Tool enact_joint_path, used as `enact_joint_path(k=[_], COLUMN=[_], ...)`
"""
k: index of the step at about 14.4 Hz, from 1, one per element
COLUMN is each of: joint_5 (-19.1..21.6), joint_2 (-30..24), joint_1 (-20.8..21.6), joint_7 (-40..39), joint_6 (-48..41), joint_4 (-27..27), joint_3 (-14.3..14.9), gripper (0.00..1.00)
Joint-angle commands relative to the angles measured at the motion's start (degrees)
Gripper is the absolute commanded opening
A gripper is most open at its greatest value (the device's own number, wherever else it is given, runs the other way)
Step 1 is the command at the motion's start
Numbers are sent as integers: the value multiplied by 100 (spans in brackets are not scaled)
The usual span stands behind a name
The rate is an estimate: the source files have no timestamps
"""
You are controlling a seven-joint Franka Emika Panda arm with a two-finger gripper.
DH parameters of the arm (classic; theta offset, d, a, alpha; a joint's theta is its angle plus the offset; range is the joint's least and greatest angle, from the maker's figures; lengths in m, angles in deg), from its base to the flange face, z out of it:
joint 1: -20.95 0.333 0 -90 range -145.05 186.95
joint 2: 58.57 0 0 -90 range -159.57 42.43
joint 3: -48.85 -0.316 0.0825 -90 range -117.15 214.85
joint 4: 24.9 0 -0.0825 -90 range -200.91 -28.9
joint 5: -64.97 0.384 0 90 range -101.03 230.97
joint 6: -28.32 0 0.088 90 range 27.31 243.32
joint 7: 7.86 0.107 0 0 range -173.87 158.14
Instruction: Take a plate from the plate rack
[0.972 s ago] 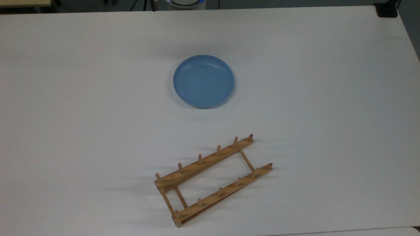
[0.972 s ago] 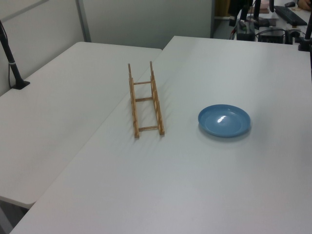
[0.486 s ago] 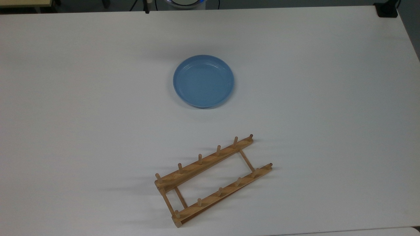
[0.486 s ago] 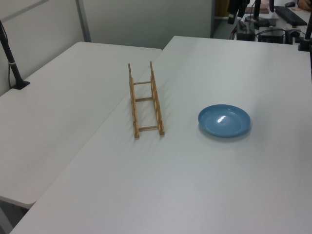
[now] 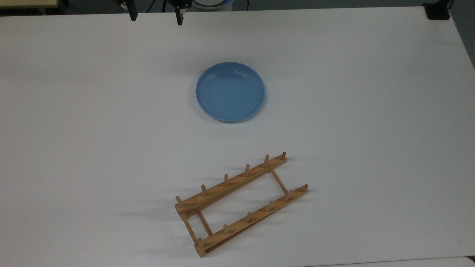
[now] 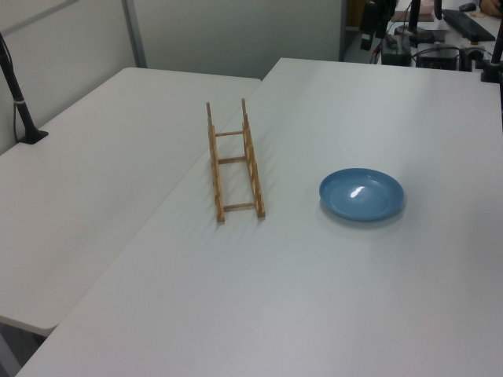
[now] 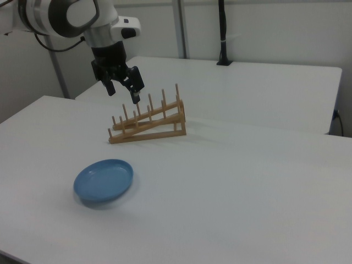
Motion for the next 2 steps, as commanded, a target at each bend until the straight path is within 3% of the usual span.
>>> enact_joint_path(k=[1,2], joint_5=[-63,-63], joint_2=[18,18], joint_1=[131,131], joint_7=[1,1], joint_6=[55,55], joint_4=[65,65], joint_3=[117,117], gripper=[100,100])
